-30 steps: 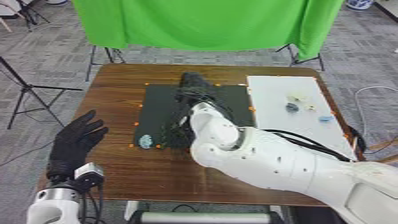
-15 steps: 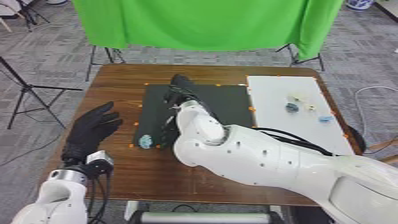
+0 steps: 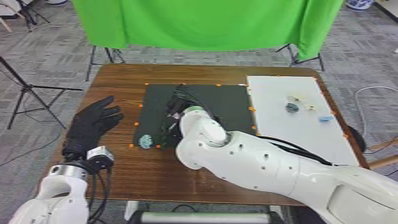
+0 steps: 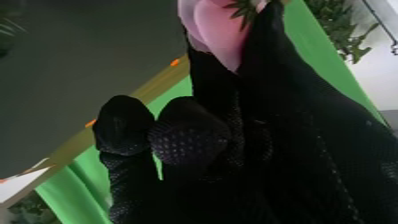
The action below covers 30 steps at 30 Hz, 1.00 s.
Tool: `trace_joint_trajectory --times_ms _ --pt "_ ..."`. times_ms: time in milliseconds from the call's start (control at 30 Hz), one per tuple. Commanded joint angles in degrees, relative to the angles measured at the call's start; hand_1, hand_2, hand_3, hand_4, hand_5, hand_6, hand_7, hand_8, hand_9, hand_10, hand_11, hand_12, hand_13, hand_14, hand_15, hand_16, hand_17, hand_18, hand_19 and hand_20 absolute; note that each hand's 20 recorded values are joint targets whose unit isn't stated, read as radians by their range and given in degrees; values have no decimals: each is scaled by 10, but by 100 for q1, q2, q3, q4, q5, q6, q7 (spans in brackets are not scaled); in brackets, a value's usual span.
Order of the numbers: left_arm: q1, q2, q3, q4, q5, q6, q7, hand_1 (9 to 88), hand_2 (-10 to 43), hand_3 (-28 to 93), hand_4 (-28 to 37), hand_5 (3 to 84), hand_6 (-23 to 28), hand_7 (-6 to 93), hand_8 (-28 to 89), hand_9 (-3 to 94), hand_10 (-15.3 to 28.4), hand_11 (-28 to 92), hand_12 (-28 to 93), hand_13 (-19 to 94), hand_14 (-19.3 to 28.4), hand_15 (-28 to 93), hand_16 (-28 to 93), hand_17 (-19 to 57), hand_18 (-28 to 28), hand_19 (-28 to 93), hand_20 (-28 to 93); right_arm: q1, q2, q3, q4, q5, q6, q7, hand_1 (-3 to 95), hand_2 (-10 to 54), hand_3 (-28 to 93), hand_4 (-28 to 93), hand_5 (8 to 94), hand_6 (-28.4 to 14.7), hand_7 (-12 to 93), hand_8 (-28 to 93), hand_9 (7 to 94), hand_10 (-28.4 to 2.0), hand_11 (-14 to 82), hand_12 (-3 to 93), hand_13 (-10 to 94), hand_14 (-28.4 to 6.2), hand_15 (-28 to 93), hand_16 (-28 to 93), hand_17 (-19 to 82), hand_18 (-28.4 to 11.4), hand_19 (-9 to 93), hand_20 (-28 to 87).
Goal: Arrange flowers
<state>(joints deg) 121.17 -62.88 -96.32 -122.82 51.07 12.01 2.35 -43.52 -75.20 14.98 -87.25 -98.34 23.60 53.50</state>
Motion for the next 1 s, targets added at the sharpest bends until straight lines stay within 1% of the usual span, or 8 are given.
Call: trace_joint_trajectory --times_ms 33,167,400,500,700,900,967,1000 --pt "-110 -28 -42 71 94 -204 -318 226 48 827 -232 389 100 171 -110 356 196 308 104 256 262 552 -98 -92 228 548 307 -56 -45 158 -17 162 273 76 502 -95 799 -283 707 -22 333 -49 842 -89 144 310 803 -39 822 162 454 -214 932 577" --pt "-169 -49 -35 106 105 -238 -375 226 48 827 -231 389 100 170 -110 356 196 309 104 256 262 552 -98 -92 228 547 307 -142 -43 321 -74 428 249 -22 488 -95 792 -283 697 -25 329 -54 822 -89 177 282 799 -39 824 160 452 -213 932 579" --pt "-124 -69 -50 93 94 -226 -322 226 47 828 -232 389 100 171 -110 356 197 310 104 256 262 552 -98 -92 228 546 308 -276 -47 542 -170 768 53 -277 441 -95 784 -283 664 -21 278 -60 752 -101 247 187 780 -41 833 154 432 -207 932 576" --pt "-107 -65 -60 97 84 -226 -296 227 48 828 -232 389 100 171 -110 356 196 310 104 256 262 552 -98 -92 228 547 309 -308 -45 604 -196 897 42 -385 413 -95 804 -283 652 -17 250 -108 726 -111 263 142 773 -42 834 148 424 -205 932 574" --pt "63 -100 -146 13 90 -171 -283 227 48 828 -232 388 100 171 -110 356 196 311 104 256 262 552 -98 -91 228 547 309 -381 -83 691 -205 898 -21 -457 407 -95 803 -283 641 -17 248 -163 716 -106 247 133 770 -44 835 144 420 -205 932 572" --pt "444 -105 -328 -139 29 7 -83 225 47 829 -231 388 101 171 -110 356 196 312 104 257 261 552 -98 -91 228 547 309 -478 -136 877 -242 1047 -244 -644 394 -93 808 -283 637 -19 244 -163 709 -109 240 132 768 -47 834 143 413 -206 932 570" --pt "665 -82 -374 -224 -45 169 151 225 47 829 -231 388 100 171 -110 356 196 312 104 256 262 552 -98 -91 228 547 310 -509 -170 982 -247 1186 -444 -830 391 -90 807 -283 634 -20 244 -162 706 -110 238 132 765 -49 835 143 411 -207 932 570" --pt "825 -59 -391 -283 -110 290 349 226 48 826 -231 388 100 170 -110 356 196 310 104 257 261 550 -98 -90 228 548 310 -565 -223 1107 -240 1221 -631 -975 386 -87 807 -283 633 -20 244 -162 701 -112 236 132 764 -51 835 143 409 -207 932 569"
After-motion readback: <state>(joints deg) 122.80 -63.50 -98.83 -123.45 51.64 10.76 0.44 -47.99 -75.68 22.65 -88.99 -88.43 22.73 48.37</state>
